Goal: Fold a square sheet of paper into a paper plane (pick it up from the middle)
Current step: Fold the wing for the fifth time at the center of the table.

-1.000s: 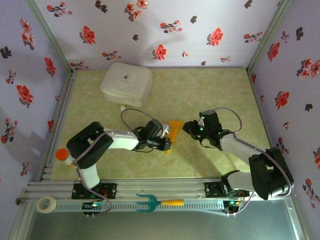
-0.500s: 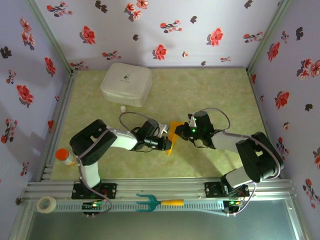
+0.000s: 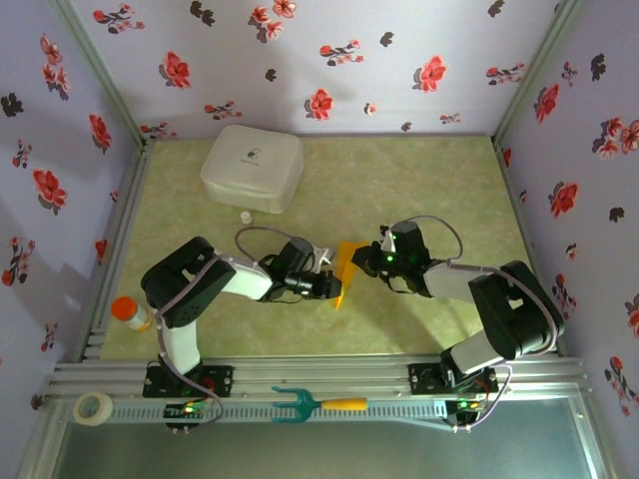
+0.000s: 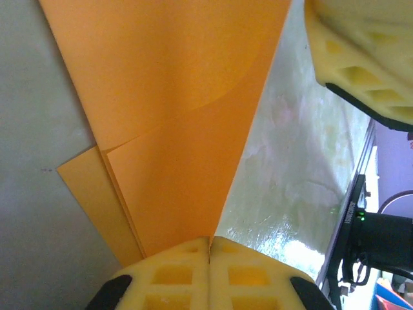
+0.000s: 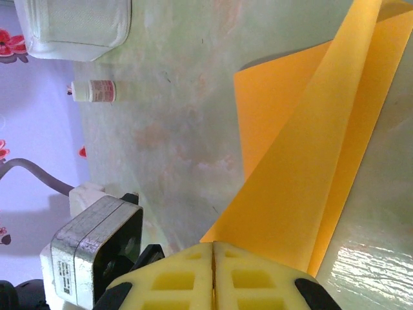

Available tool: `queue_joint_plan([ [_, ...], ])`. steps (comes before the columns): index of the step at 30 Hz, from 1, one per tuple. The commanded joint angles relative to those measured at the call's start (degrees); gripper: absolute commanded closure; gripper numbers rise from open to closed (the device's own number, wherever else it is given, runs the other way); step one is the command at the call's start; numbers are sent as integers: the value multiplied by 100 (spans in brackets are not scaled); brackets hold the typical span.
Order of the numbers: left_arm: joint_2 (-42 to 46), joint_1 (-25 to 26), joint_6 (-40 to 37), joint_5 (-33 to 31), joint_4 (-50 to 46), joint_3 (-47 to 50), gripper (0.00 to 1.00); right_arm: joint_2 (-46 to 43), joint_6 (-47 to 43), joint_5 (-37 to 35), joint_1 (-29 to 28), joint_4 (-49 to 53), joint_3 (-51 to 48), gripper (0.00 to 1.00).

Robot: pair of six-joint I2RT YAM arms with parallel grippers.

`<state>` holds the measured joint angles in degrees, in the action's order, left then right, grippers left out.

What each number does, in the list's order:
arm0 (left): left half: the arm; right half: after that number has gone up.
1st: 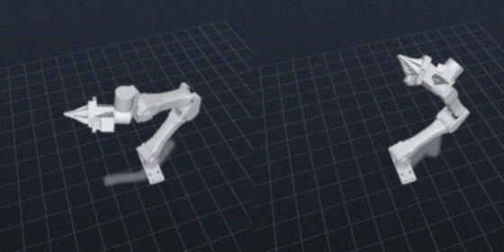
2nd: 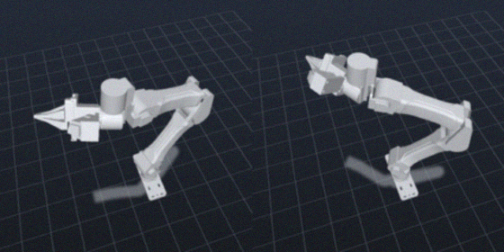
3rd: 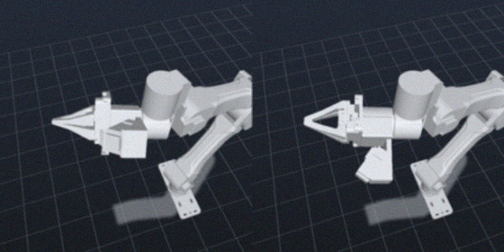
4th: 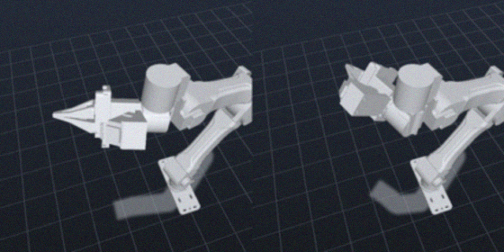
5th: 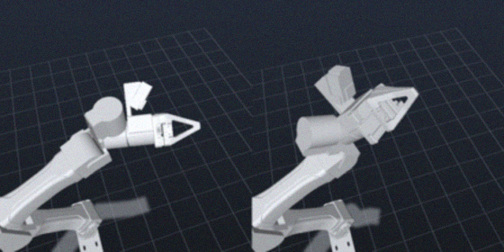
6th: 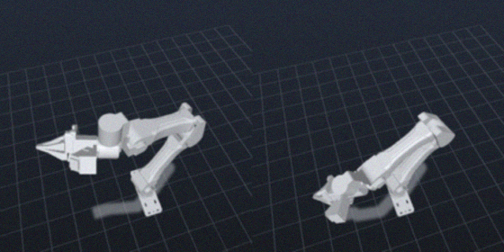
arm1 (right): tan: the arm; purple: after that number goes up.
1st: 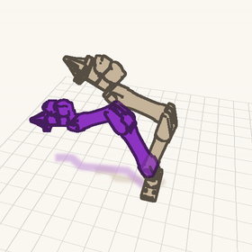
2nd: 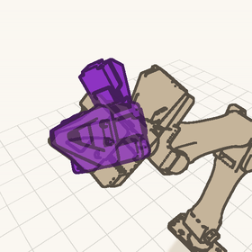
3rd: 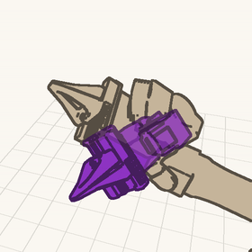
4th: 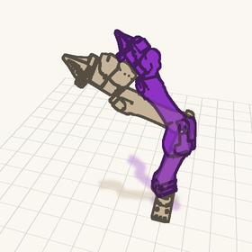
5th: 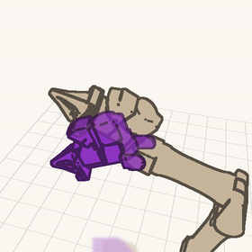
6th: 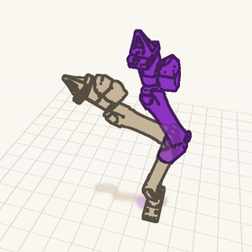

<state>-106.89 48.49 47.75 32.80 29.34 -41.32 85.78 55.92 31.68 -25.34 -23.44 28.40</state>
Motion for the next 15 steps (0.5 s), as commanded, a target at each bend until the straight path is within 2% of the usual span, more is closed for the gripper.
queue_joint_plan([
  [1, -175, -75, 269, 173, 350, 156, 100, 137, 213, 186, 55, -458, -141, 90],
  [9, -295, -169, 540, 271, 704, 288, 100, 652, 358, 599, 47, -884, -32, 91],
  [15, -341, -206, 632, 264, 606, 277, 100, 808, 291, 525, 56, -784, 67, 92],
])
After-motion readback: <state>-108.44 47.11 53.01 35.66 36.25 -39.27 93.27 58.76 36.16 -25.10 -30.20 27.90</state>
